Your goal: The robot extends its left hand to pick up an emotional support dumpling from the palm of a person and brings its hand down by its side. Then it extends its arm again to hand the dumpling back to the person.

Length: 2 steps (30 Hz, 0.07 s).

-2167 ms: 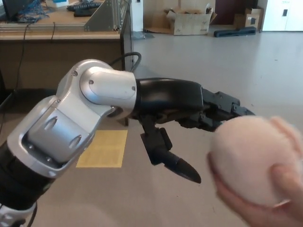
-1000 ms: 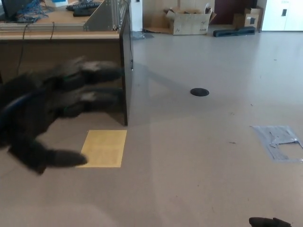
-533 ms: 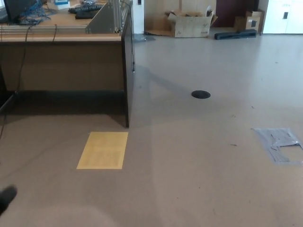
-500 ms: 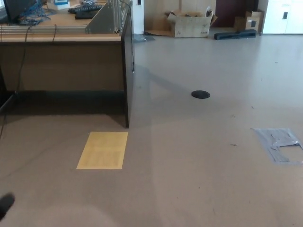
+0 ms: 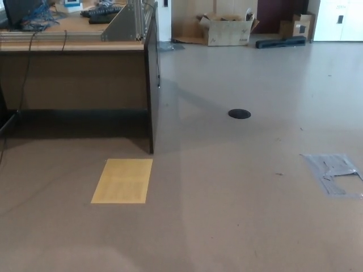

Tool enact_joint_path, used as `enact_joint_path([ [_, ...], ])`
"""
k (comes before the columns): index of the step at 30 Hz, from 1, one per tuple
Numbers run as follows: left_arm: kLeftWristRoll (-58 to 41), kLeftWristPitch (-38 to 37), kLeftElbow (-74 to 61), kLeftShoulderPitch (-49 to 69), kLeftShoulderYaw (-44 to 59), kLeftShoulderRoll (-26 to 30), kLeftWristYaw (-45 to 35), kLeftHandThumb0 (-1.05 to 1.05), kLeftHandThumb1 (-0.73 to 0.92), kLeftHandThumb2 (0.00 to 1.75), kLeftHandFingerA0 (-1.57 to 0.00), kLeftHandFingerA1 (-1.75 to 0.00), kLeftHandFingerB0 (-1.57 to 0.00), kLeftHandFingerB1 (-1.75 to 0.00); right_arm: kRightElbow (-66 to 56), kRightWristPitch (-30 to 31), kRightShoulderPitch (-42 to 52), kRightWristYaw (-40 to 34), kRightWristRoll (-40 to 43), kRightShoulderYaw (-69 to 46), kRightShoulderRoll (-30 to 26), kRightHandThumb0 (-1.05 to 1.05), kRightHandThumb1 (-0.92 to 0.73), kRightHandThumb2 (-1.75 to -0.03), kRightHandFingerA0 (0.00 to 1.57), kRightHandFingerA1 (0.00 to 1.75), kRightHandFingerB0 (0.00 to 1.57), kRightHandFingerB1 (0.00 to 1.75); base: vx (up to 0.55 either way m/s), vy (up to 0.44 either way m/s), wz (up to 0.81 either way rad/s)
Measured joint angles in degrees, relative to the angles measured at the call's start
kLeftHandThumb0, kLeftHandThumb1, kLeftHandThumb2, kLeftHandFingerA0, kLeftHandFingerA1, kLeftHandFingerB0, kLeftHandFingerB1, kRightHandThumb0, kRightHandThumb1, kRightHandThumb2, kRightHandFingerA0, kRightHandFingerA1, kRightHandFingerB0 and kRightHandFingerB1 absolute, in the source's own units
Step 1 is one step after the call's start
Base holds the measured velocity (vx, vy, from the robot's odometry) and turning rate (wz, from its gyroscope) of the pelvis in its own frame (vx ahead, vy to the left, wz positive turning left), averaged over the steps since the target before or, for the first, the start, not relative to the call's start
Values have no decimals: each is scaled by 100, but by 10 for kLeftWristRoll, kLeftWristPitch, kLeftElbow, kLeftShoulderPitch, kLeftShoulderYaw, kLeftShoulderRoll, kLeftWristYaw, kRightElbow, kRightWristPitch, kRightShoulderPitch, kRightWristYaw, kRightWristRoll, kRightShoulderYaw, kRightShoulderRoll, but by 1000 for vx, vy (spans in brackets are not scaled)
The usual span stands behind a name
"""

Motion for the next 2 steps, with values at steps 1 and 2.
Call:
enact_joint_path([
  [1, 0, -7, 8, -4, -2, 4, 4, -33, 63, 58, 0, 0, 0, 0, -1, 0, 0, 0, 1, -2, 0, -45, -56, -57, 87, 49, 52, 36, 0, 0, 0],
  [2, 0, -8, 9, -5, -3, 4, 4, -33, 63, 58, 0, 0, 0, 0, -1, 0, 0, 0, 2, -2, 0, -45, -56, -57, 87, 49, 52, 36, 0, 0, 0],
])
